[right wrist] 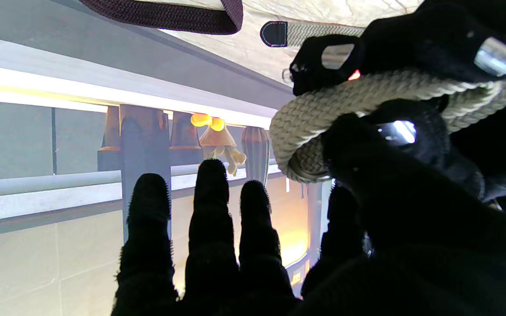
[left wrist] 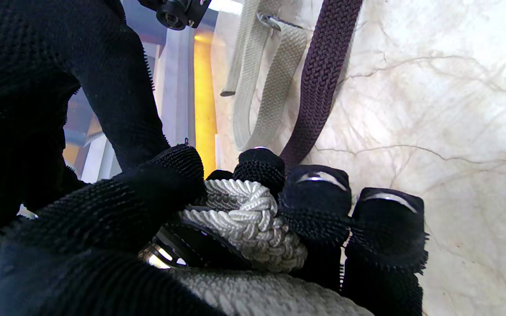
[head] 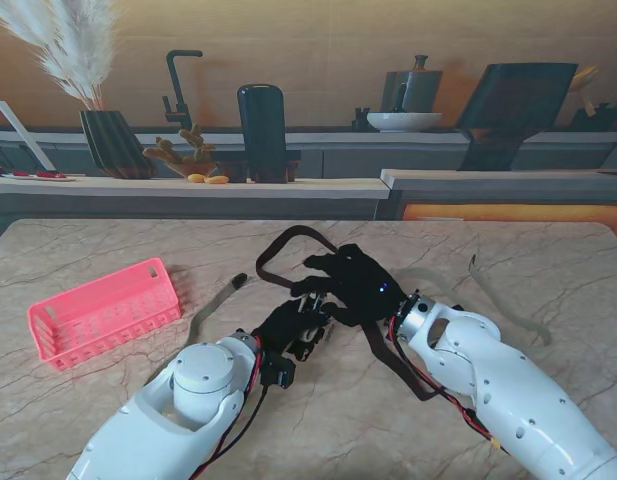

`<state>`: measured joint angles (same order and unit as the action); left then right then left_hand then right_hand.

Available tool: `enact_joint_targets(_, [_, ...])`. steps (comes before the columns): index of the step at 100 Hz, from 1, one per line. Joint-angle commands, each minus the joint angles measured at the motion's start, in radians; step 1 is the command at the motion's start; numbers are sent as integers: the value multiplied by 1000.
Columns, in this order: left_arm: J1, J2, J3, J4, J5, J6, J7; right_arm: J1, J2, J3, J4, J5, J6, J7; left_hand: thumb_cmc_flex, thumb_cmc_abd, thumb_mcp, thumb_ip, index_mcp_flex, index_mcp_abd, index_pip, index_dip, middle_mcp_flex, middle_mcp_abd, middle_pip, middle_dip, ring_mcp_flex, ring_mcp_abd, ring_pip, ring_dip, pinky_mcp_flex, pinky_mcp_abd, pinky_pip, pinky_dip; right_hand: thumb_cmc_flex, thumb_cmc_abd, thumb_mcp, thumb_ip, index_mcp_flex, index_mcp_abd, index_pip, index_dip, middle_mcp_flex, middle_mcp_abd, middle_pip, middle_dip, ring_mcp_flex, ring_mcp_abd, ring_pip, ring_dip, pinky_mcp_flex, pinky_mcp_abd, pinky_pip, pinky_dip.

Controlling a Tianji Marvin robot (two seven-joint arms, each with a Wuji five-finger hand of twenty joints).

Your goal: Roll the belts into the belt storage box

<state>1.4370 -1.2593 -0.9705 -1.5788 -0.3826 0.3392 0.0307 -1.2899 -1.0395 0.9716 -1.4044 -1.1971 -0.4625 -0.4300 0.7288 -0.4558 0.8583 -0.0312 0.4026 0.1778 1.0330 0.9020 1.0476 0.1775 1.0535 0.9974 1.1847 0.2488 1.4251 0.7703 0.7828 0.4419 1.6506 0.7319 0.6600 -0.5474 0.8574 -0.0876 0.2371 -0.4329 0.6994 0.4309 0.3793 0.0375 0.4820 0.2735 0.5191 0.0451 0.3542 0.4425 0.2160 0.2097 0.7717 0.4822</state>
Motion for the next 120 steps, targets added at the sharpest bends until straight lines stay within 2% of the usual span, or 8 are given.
enact_joint_targets(1, [1, -2, 1, -14, -2, 10, -19, -10, -3, 5, -3, 2, -3, 0, 24, 14, 118, 66, 7, -18, 32, 19, 49, -39, 67, 0, 57, -75, 58, -5, 18, 36, 92, -6, 33, 20, 29, 23, 0, -16, 16, 11, -9, -11, -19, -11, -7, -16, -11, -12, -12, -23, -28, 9])
enact_joint_targets(36, [0, 11, -14, -16, -9, 38, -66, -39, 9, 47, -28, -39, -2, 7, 4, 9, 147, 74, 13, -17, 17, 11, 35, -19, 50, -6, 36, -42, 43, -7, -7, 60, 69, -10, 121, 76, 89, 62, -45, -13, 8, 13, -20, 3, -4, -2, -8, -25, -5, -10, -11, -24, -28, 9])
enact_joint_targets(53, [-4, 10, -11, -15, -24, 44, -74, -14, 8, 14, -1, -31, 6, 4, 2, 11, 147, 74, 14, -17, 10, 8, 32, -19, 46, -4, 33, -41, 41, -7, -9, 61, 67, -8, 38, 1, 41, 42, -93, -7, -3, 10, -30, 5, 0, 0, -11, -23, -3, -11, -17, -23, -31, 7])
enact_joint_targets(69, [-9, 7, -7, -12, -36, 50, -74, 17, 4, -22, 28, -16, -8, -7, 6, 14, 138, 69, 12, -15, 3, 6, 28, -17, 41, -4, 31, -39, 37, -7, -11, 60, 65, -7, -32, -41, 28, 24, -55, -6, 25, 20, 4, -17, 9, 1, 10, -29, 18, 2, -15, -21, -28, 9])
enact_joint_targets(86, [-12, 4, -7, -12, -44, 66, -72, 51, -3, -59, 64, -4, -35, -63, 9, 21, 121, 60, 13, -9, -3, 9, 27, -11, 37, -7, 31, -35, 32, -8, -13, 62, 62, -5, -50, -20, 14, 8, 194, -21, 105, 63, 201, -75, 26, 11, 86, -55, 75, 44, 8, -19, -13, 15])
enact_joint_targets(92, [-13, 3, -7, -13, -41, 72, -67, 57, -4, -66, 70, -3, -45, -78, 14, 28, 98, 47, 12, -6, -6, 11, 26, -10, 36, -8, 30, -34, 31, -8, -13, 62, 61, -4, -15, -52, -36, -76, 312, -49, 220, -60, 308, -90, 23, 27, 118, -64, 95, 64, 16, -16, -4, 11])
enact_joint_targets(106, [-8, -1, -12, -17, -47, 76, -49, 65, -4, -71, 76, -3, -73, -84, 30, 55, 19, 17, 12, 0, -21, 4, 20, -2, 33, -14, 22, -20, 23, -10, -24, 72, 48, 2, -1, -70, -55, -92, 551, -59, 353, -180, 617, -146, 33, 71, 220, -87, 173, 119, 45, 0, 13, 6])
enact_joint_targets(120, [-3, 0, -17, -22, -43, 69, -46, 69, -5, -71, 81, 7, -75, -69, 27, 79, -80, 11, 2, 0, -62, -27, 0, 1, 15, -19, -4, -6, -1, -11, -53, 72, 22, 8, 3, -105, -10, -107, 629, -8, 374, -231, 757, -143, 15, 79, 280, -92, 254, 166, 73, 8, 34, 9])
